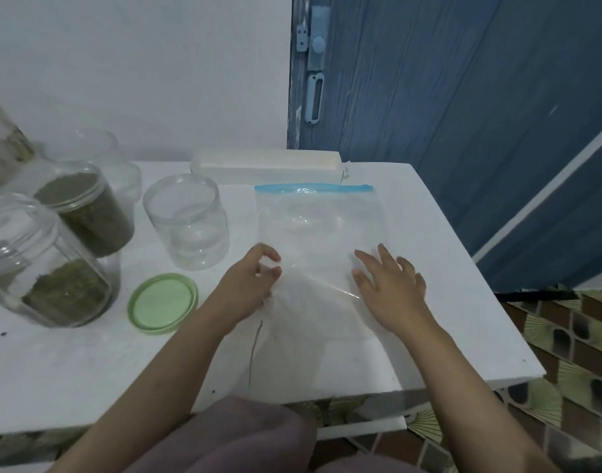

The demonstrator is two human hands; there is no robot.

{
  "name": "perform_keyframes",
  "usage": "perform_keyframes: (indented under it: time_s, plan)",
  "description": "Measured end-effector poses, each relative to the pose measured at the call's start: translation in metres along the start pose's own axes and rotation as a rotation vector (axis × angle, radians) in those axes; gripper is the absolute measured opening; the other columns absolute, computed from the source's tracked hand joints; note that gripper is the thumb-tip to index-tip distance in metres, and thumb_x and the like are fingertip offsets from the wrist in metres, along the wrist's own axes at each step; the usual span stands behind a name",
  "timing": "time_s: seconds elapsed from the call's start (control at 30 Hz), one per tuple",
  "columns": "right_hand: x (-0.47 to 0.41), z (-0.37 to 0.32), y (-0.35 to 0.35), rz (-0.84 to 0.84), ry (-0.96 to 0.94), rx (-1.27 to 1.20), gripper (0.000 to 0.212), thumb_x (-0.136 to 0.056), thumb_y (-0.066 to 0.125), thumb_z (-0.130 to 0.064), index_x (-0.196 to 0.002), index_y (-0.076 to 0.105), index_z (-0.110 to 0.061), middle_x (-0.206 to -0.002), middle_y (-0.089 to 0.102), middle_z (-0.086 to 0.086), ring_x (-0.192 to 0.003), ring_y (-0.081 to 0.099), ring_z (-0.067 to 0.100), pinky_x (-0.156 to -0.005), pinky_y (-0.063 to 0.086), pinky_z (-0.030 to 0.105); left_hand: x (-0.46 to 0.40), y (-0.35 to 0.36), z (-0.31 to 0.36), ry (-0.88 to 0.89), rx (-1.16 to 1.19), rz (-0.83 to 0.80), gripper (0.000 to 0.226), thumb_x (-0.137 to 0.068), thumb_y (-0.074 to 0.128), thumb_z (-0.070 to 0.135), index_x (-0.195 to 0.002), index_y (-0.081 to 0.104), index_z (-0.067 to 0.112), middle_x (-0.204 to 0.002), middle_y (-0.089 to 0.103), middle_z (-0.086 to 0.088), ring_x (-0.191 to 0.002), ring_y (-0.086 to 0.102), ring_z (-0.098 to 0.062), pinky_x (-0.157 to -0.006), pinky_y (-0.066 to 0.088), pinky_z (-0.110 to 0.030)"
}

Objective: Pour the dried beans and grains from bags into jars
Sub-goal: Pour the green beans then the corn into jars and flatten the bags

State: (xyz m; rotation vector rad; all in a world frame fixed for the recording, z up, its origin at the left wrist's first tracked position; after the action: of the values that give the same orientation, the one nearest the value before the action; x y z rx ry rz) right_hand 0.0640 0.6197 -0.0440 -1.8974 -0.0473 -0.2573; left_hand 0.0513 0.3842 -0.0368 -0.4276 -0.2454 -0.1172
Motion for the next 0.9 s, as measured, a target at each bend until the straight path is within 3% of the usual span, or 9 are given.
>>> perform_keyframes:
  time_s: [0.07,0.17,0.27,0.37,0.5,0.57,0.67,0.8,0.9]
  plan:
    - [0.011,0.009,0.013,-0.017,0.003,0.001,0.049,-0.105,0.020,-0.048,-0.153,0.021,-0.042,-0.167,0.004,-0.004,-0.152,0.002,0.028,-0.120,0.004,0.054,0.000,-0.001,-0.006,0.018,-0.085,0.011,0.010,-0.101,0.052,0.026,-0.105,0.060,0.024,-0.110,0.053,-0.003,-0.073,0.055,-0.014,-0.066,0.045,-0.026]
    - [0.019,0.021,0.024,0.001,-0.025,0.071,0.052,-0.105,0.013,-0.050,-0.156,0.007,-0.044,-0.166,-0.005,-0.009,-0.152,-0.006,0.019,-0.120,-0.003,0.054,0.001,-0.004,-0.018,-0.006,-0.165,-0.060,0.026,-0.099,0.055,0.033,-0.123,0.057,0.024,-0.130,0.040,-0.001,-0.092,0.053,-0.017,-0.078,0.043,-0.027]
    - [0.019,0.029,0.025,0.002,-0.030,0.119,0.053,-0.104,0.008,-0.051,-0.155,-0.001,-0.045,-0.165,-0.009,-0.011,-0.153,-0.009,0.019,-0.119,-0.005,0.055,0.006,-0.008,-0.019,0.025,-0.231,-0.108,0.045,-0.096,0.061,0.031,-0.139,0.048,0.023,-0.135,0.032,0.001,-0.091,0.050,-0.012,-0.082,0.038,-0.022]
    - [0.017,0.028,0.023,-0.029,-0.030,0.137,0.053,-0.104,0.008,-0.050,-0.155,-0.002,-0.045,-0.165,-0.010,-0.011,-0.153,-0.010,0.022,-0.118,-0.006,0.057,0.008,-0.011,-0.016,0.043,-0.230,-0.112,0.048,-0.096,0.061,0.030,-0.141,0.046,0.023,-0.138,0.030,0.000,-0.087,0.050,-0.010,-0.081,0.038,-0.021]
    - [0.017,0.025,0.016,-0.046,-0.036,0.188,0.052,-0.106,0.014,-0.045,-0.157,0.004,-0.041,-0.166,-0.008,-0.005,-0.152,-0.010,0.026,-0.117,-0.006,0.059,0.019,-0.011,-0.018,0.115,-0.215,-0.085,0.046,-0.092,0.054,0.053,-0.135,0.049,0.036,-0.146,0.022,0.006,-0.110,0.053,-0.016,-0.098,0.042,-0.029]
    - [0.016,0.020,0.010,-0.034,-0.047,0.206,0.052,-0.106,0.022,-0.038,-0.157,0.008,-0.038,-0.167,-0.007,-0.002,-0.152,-0.010,0.026,-0.117,-0.006,0.058,0.029,-0.008,-0.020,0.188,-0.262,-0.076,0.058,-0.084,0.048,0.071,-0.133,0.049,0.040,-0.151,0.011,0.015,-0.133,0.035,-0.021,-0.112,0.034,-0.038]
    - [0.011,0.008,0.004,-0.042,-0.095,0.157,0.057,-0.103,0.030,-0.027,-0.158,0.014,-0.031,-0.167,-0.004,0.001,-0.153,-0.006,0.023,-0.121,0.003,0.049,0.038,-0.007,-0.018,0.369,-0.378,-0.022,0.077,-0.074,0.039,0.087,-0.137,0.046,0.043,-0.156,0.002,0.019,-0.145,0.005,-0.013,-0.118,0.019,-0.043]
    - [0.004,0.000,0.014,-0.103,-0.109,0.057,0.054,-0.106,0.027,-0.030,-0.158,0.015,-0.027,-0.167,0.000,0.003,-0.153,0.001,0.023,-0.121,0.011,0.045,0.038,0.002,-0.014,0.493,-0.583,-0.164,0.082,-0.071,0.040,0.083,-0.142,0.041,0.042,-0.160,0.012,0.011,-0.148,0.007,-0.013,-0.121,0.014,-0.042]
    - [0.004,0.004,0.024,-0.094,-0.065,0.066,0.054,-0.107,0.021,-0.038,-0.159,0.009,-0.027,-0.167,-0.004,0.000,-0.153,-0.003,0.021,-0.121,0.003,0.048,0.032,0.002,-0.028,0.510,-0.635,-0.228,0.060,-0.090,0.053,0.051,-0.146,0.037,0.039,-0.160,0.017,0.011,-0.150,0.006,-0.014,-0.123,0.012,-0.043]
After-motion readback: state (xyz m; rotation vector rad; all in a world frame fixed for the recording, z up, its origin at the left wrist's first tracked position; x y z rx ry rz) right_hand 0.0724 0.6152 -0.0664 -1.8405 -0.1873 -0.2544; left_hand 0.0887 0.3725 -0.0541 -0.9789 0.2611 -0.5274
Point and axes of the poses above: each hand's wrist, its own x-axis away from the middle knuckle, its own y-axis out of the palm, z = x × y, the point moved 3 cm from there along -x, towards the middle knuckle
